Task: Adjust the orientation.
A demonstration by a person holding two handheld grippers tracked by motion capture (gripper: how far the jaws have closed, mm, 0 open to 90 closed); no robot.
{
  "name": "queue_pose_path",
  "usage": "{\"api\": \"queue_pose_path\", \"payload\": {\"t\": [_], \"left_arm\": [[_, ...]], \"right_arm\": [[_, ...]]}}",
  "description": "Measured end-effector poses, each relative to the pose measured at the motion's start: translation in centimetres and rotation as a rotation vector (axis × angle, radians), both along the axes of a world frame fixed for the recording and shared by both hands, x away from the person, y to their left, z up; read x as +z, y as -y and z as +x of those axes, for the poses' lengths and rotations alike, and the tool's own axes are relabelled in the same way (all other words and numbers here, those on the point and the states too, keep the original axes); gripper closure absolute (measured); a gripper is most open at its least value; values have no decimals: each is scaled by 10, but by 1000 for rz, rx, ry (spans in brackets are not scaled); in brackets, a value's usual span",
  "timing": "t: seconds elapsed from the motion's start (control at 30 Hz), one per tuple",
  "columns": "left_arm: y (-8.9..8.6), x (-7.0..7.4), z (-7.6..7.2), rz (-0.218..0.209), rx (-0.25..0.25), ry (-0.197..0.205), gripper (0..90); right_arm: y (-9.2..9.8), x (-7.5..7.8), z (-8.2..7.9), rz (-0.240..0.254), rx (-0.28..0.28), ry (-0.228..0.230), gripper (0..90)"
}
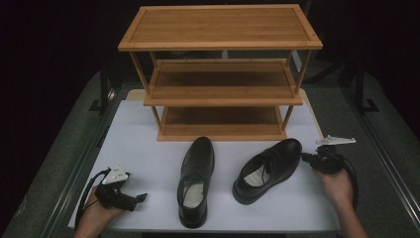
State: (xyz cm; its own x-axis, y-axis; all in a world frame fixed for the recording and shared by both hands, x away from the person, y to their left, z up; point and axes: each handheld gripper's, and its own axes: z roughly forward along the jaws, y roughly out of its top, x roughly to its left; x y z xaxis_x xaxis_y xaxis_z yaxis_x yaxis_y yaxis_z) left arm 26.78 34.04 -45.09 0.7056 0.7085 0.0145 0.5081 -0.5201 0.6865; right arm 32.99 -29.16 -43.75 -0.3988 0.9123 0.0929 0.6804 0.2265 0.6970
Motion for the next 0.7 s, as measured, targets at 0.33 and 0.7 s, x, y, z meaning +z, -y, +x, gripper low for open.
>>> {"api": "queue_pose_path", "payload": {"t": [0.33,0.7], "left_arm": [[0,0,0,-1,0,-1,0],[0,0,0,0,1,0,0]], "right_arm": [[-15,-1,21,0,20,3,899],[-9,5,39,8,-3,39,899]]}}
